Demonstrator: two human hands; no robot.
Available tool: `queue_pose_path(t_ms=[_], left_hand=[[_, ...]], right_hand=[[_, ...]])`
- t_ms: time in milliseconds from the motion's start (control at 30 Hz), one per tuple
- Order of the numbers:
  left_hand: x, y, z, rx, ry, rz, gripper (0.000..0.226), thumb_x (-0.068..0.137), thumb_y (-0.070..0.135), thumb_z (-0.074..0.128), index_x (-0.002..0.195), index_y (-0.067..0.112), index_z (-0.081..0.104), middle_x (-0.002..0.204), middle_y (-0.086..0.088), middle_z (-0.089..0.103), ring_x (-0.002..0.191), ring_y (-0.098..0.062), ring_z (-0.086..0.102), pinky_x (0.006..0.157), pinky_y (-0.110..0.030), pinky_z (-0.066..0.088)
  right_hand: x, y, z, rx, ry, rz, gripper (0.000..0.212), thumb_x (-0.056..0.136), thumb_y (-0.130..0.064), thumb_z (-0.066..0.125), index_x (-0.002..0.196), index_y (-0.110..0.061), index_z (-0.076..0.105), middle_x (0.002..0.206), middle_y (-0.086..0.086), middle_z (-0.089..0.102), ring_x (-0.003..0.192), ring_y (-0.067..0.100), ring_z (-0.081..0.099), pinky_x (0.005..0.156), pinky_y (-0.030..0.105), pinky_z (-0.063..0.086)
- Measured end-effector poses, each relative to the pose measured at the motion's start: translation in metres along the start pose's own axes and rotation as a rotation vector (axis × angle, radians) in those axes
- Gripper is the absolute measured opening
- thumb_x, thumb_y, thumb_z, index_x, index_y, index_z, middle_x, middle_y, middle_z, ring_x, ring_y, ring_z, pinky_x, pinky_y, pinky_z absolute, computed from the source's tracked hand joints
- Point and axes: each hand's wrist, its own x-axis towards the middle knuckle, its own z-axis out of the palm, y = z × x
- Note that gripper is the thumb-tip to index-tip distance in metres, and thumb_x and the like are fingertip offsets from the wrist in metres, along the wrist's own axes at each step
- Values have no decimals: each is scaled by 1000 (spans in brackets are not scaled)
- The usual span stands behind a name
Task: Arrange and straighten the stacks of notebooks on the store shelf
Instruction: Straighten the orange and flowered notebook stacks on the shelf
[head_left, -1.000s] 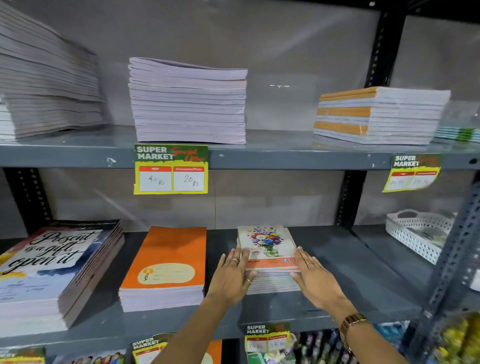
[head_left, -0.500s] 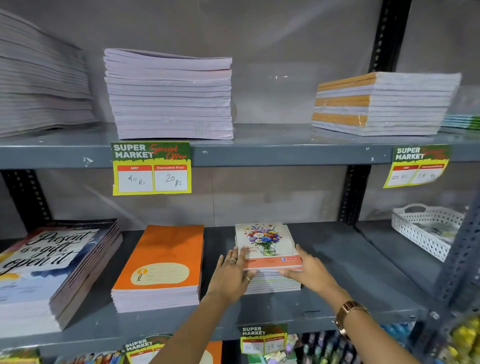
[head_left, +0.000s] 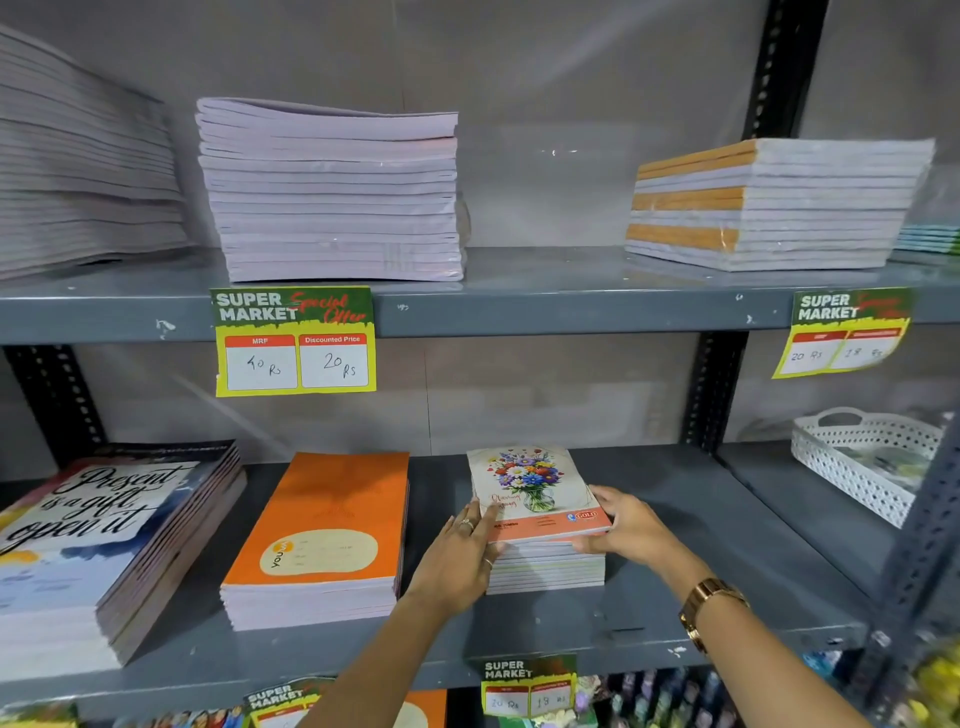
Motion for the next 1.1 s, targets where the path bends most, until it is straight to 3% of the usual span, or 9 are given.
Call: queue_pose_path(t_ms=[167, 433, 600, 700, 833, 900, 967, 1033, 1100], left_hand=[[2, 0, -2, -64, -10, -5, 56, 100, 33, 36, 149, 28, 10, 161, -4, 8, 134, -23, 40, 106, -34, 43], [-2, 2, -1, -103, 2, -23, 58, 99, 17, 41, 149, 25, 13, 160, -3, 15, 132, -23, 43, 104, -36, 46], [-3, 3, 0, -106, -3, -32, 60, 99, 16, 41, 149, 25, 10, 160, -4, 14, 133, -23, 42, 103, -35, 46], [-4, 2, 0, -105, -2, -34, 62, 99, 15, 40, 150, 27, 7, 160, -4, 10, 134, -23, 41, 102, -35, 47], [-2, 1, -1, -129, -12, -27, 63, 99, 9, 39, 149, 27, 7, 160, -6, 9, 132, -24, 43, 102, -36, 47], [-2, 1, -1, -136, -22, -27, 65, 98, 7, 39, 149, 28, 6, 161, -6, 8, 133, -23, 42, 103, -36, 47], [-2, 1, -1, -135, -27, -29, 66, 97, 6, 40, 149, 30, 7, 161, -6, 8, 133, -24, 42, 103, -36, 46], [-1, 0, -1, -145, -25, -26, 67, 96, 3, 41, 149, 30, 8, 160, -6, 9, 133, -25, 42, 103, -36, 46], [-1, -1, -1, -151, -22, -26, 67, 96, 4, 41, 149, 30, 9, 161, -5, 8, 134, -25, 41, 103, -36, 45]], right_hand=[[2, 3, -3, 39, -27, 11, 76, 65, 1, 83, 132, -14, 50, 114, -2, 70, 99, 11, 66, 72, 10, 48], [7, 1, -6, -15, -98, 5, 64, 75, -2, 76, 132, -18, 52, 119, -1, 69, 109, 16, 64, 103, 35, 47], [2, 1, -5, -116, -42, -15, 63, 77, -13, 75, 135, -20, 51, 122, -3, 68, 110, 14, 63, 103, 36, 46], [-4, 4, 3, -294, 59, -35, 70, 82, -28, 68, 144, -22, 37, 138, -3, 55, 119, 17, 56, 104, 36, 46], [-8, 11, 11, -393, 112, -78, 68, 88, -34, 61, 147, -20, 29, 157, -6, 24, 144, 12, 27, 117, 34, 29], [-9, 12, 14, -410, 137, -87, 63, 89, -35, 59, 145, -21, 34, 156, -8, 27, 135, 14, 43, 112, 32, 38], [-10, 12, 16, -404, 184, -81, 57, 89, -36, 59, 142, -23, 41, 152, -7, 35, 100, 12, 64, 100, 29, 47], [-11, 14, 18, -408, 234, -81, 55, 88, -37, 60, 139, -23, 46, 148, -6, 42, 66, 5, 59, 89, 26, 51], [-10, 17, 19, -419, 254, -77, 56, 87, -38, 61, 139, -23, 46, 147, -6, 45, 60, 6, 55, 87, 26, 52]])
